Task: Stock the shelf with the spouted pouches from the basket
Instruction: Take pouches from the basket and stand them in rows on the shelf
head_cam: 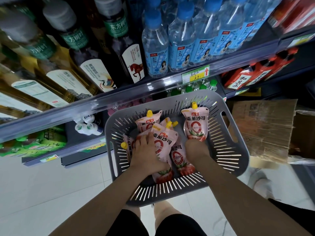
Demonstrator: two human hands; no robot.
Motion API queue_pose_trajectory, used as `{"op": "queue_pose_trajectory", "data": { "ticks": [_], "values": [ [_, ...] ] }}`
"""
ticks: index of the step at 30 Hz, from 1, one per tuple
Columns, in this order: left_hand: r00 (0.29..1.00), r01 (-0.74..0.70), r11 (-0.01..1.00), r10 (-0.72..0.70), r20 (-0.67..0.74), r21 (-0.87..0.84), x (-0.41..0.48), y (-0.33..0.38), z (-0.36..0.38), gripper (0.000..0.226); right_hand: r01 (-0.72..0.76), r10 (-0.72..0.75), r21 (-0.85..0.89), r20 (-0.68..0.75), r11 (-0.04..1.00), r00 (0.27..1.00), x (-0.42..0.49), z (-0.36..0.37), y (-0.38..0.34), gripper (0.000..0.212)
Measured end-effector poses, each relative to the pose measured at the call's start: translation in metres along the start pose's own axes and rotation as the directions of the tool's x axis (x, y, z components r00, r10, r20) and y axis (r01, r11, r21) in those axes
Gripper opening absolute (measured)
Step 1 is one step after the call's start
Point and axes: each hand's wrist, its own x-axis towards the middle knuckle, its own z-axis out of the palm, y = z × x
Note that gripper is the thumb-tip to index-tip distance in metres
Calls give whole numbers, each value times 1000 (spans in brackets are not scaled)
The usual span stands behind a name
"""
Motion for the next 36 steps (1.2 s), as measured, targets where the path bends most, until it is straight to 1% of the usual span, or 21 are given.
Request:
{"op": "queue_pose_trajectory", "data": {
  "ticks": [3,6,9,11,13,14,15,16,18,19,22,24,25,27,29,30,34,36],
  "values": [
    [999,14,1000,-15,-46,-12,-6,-6,-2,132,57,-57,-114,8,992,998,0,1,-8,26],
    [996,22,1000,-22,-85,-7,-11,-11,-5,130,44,-39,-123,42,991,998,1,2,-11,26],
    [995,18,999,-21,-94,-30,-14,-11,-7,129,-11,15,-67,65,998,998,4,4,-15,27],
    [995,7,998,-13,-99,-64,-16,-8,-8,129,-26,26,-2,77,1000,997,3,1,-17,26],
    [994,-8,997,-2,-111,-81,-18,-5,-9,129,30,-36,61,107,998,994,4,-1,-16,28],
    [993,-16,996,6,-121,-89,-19,-4,-9,129,61,-76,104,149,993,986,5,-2,-13,26],
    [992,-26,995,13,-129,-101,-21,-3,-10,128,43,-83,191,211,981,974,8,-1,-8,18],
    [991,-36,992,20,-133,-120,-22,-2,-11,128,12,-97,296,274,955,957,11,-1,-3,5],
    [991,-50,984,27,-129,-174,-26,0,-13,127,-73,-137,493,377,867,916,15,-1,7,21],
    [992,-53,979,28,-125,-198,-27,1,-14,127,-104,-163,558,408,823,898,15,-2,12,25],
    [992,-56,968,27,-120,-243,-31,4,-20,126,-199,-189,726,415,658,890,13,1,20,20],
    [991,-60,961,25,-128,-272,-33,5,-24,125,-267,-189,768,447,582,875,10,3,24,18],
    [991,-60,957,23,-134,-284,-34,6,-26,124,-290,-194,765,472,574,860,9,3,25,19],
    [988,-61,954,16,-152,-294,-36,7,-28,123,-327,-246,793,501,513,830,8,3,28,22],
    [986,-54,954,4,-168,-294,-37,9,-30,123,-340,-305,830,495,442,813,8,2,29,23],
    [985,-50,954,-2,-172,-294,-37,10,-30,124,-330,-321,840,485,431,813,8,2,28,23],
    [985,-58,957,8,-174,-284,-37,9,-24,123,-236,-315,812,449,533,836,6,3,14,23],
    [984,-63,957,12,-178,-284,-37,7,-21,124,-201,-334,816,429,542,840,6,3,8,24]
  ]
}}
